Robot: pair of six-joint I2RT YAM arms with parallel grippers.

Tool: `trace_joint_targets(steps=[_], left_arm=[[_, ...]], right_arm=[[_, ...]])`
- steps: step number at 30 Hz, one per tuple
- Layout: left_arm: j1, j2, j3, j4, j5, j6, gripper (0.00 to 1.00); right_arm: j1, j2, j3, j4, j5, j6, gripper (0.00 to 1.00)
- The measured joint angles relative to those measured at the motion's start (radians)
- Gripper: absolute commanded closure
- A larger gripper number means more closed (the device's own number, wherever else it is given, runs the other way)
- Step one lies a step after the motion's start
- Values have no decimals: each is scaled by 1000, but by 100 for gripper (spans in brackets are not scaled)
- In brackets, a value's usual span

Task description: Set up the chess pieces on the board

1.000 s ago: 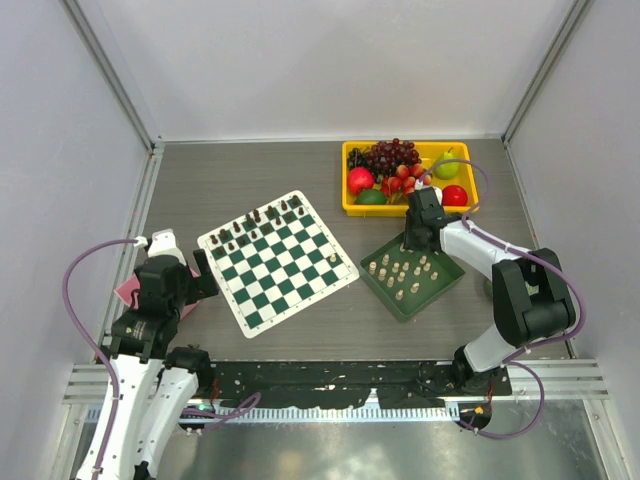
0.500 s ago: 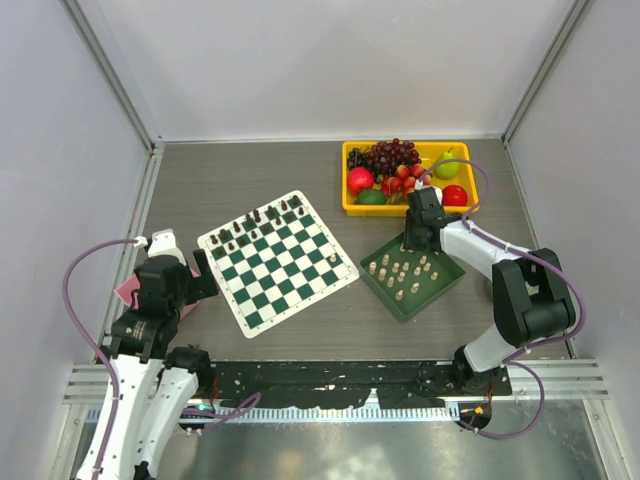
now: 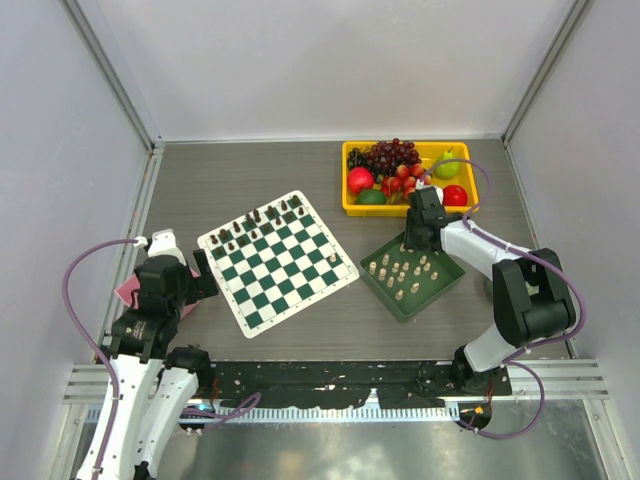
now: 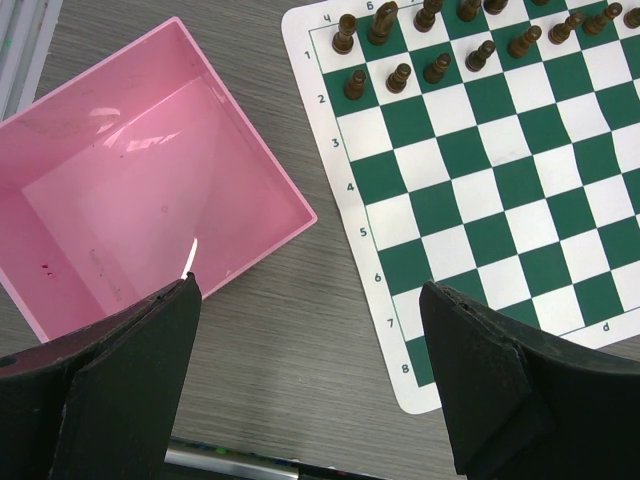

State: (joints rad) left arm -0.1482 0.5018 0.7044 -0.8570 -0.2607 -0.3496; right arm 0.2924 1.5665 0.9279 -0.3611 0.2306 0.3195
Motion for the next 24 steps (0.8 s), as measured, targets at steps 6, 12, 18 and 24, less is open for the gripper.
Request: trace_joint_targets(steps=[6,12,18,24], left_arm=[[0,0,0,0,0,0,1],[0,0,0,0,0,0,1],[0,0,0,0,0,0,1],[0,0,0,0,0,0,1]], right_arm=[[0,0,3,-1,0,-2,59],[0,0,5,-1,0,-3,59],[0,0,5,-1,2,-4,59],[0,0,10,-2,3,-3,62]])
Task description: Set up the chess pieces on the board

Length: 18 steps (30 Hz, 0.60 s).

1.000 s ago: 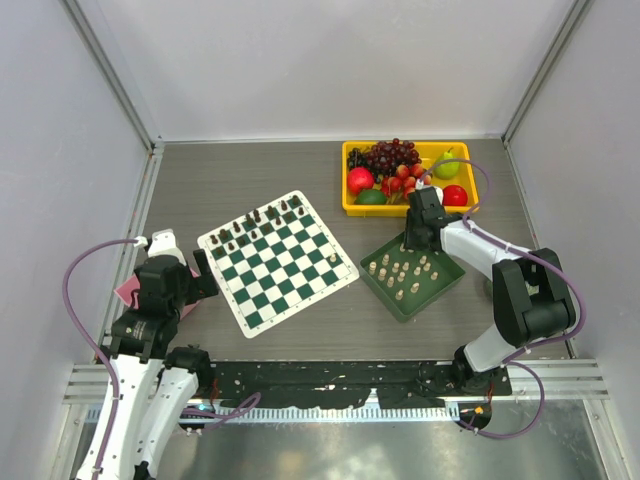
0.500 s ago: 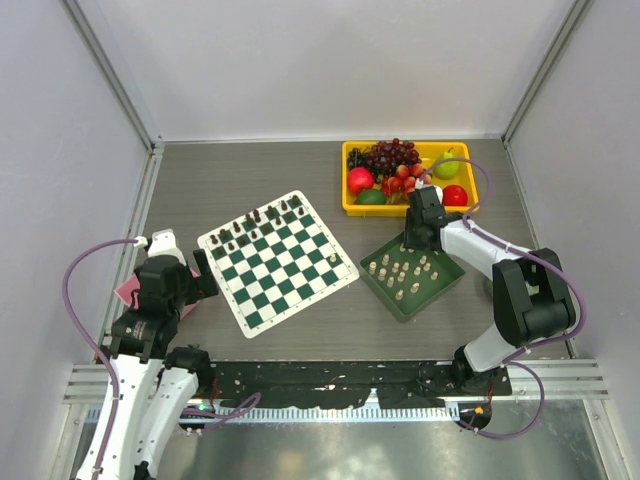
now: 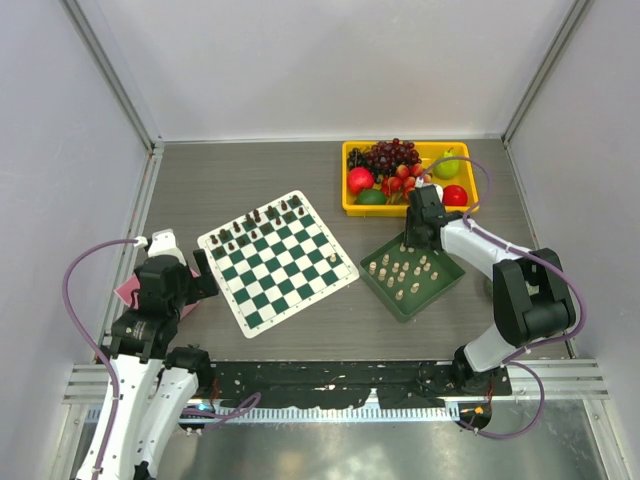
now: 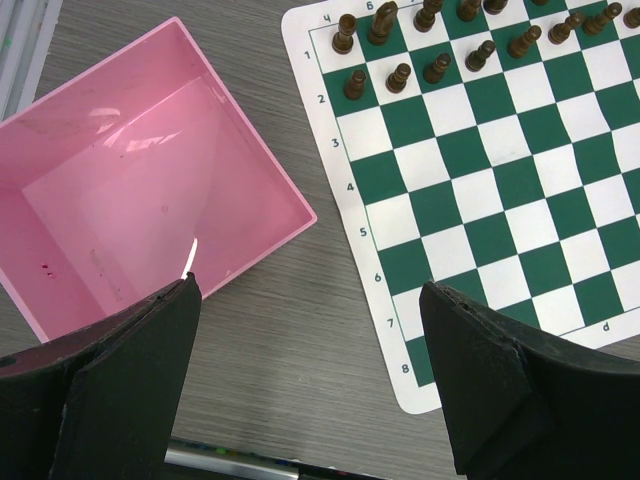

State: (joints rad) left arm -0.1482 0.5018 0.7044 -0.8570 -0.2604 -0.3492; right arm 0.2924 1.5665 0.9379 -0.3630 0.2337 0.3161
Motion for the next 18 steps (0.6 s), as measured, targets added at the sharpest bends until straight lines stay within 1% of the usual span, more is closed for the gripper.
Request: trace_joint_targets(steps=[6,16,18], left_arm=[[0,0,0,0,0,0,1],[0,0,0,0,0,1,1],[0,0,0,0,0,2,1]], right_arm=[[0,10,16,4,0,0,63],[0,33,18,4,-8,0,69],[0,42,18,3,-10,0,69]])
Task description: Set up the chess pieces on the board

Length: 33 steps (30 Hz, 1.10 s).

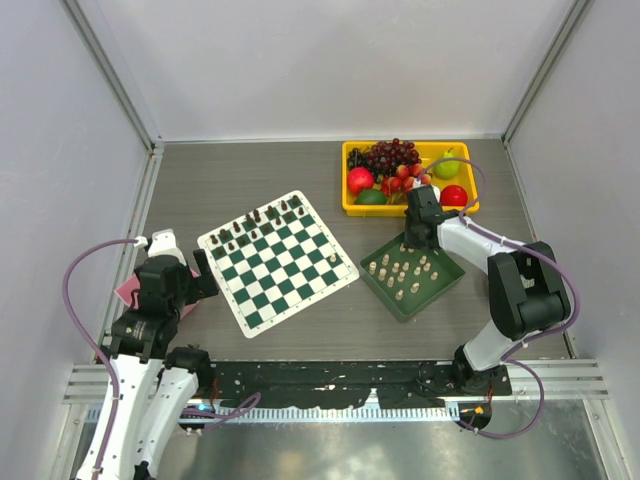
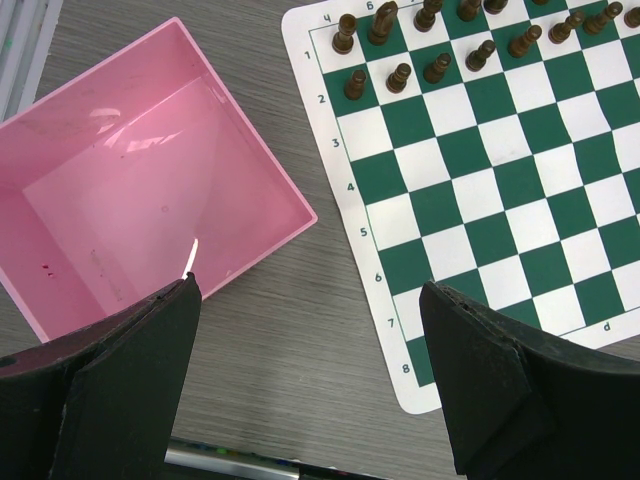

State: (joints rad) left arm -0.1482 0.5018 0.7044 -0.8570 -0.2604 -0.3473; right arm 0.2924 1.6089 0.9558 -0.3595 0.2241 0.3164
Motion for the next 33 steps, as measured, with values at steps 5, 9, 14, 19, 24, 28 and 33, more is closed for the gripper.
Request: trace_joint_targets(steps=[5,9,14,19,24,28,33], left_arm=[[0,0,0,0,0,0,1],[0,0,0,0,0,0,1],[0,0,0,0,0,0,1],[0,0,0,0,0,0,1],[0,0,0,0,0,0,1],[0,0,0,0,0,1,1],[0,0,0,0,0,2,1]], right_arm=[[0,15,0,0,-2,0,70],[0,15,0,0,-3,0,73],[0,15,0,0,-3,0,69],[0,15,2,1,-3,-1,69],[0,15,2,5,-6,-2,70],[0,15,2,13,-9,-4,73],[0,20,2,17,-9,-5,79]])
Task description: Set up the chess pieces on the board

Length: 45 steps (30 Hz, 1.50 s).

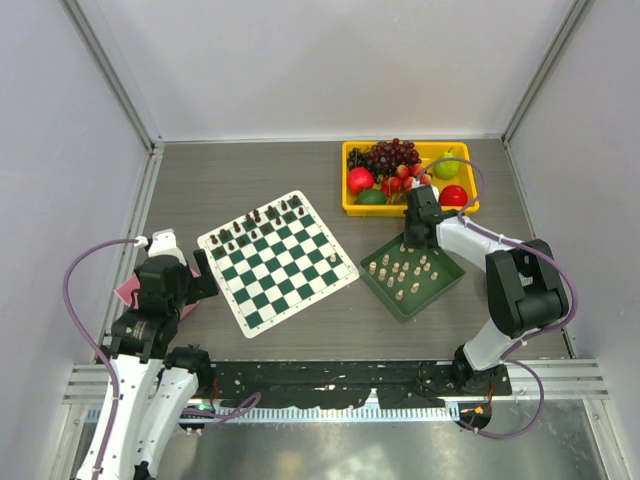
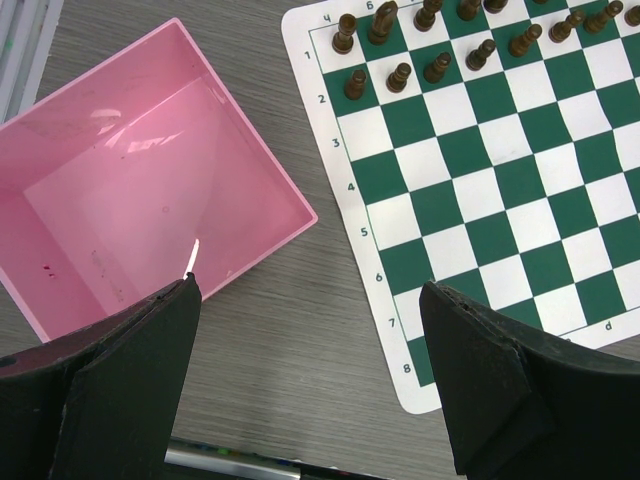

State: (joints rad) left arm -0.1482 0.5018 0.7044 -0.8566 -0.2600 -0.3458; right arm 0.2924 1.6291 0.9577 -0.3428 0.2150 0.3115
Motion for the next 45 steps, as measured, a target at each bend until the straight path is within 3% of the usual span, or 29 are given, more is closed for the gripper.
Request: trace_joint_targets(steps=[5,12,19,26,34,45], left_arm=[[0,0,0,0,3,6,1],[0,0,0,0,10,8,1],[0,-1,0,0,17,9,1],[0,-3,0,0,18,9,1],[0,-3,0,1,18,9,1],[0,-3,0,3,18,9,1]], right_arm=[[0,0,1,2,0,-1,87],[0,-19,2,-20,3,-7,88],[14,-208,6,-72,0,-12,88],[201,-320,34,-82,-31,40,88],[473,-188,72,8,-55,122,88],[582,16,107,97,-64,165,89]])
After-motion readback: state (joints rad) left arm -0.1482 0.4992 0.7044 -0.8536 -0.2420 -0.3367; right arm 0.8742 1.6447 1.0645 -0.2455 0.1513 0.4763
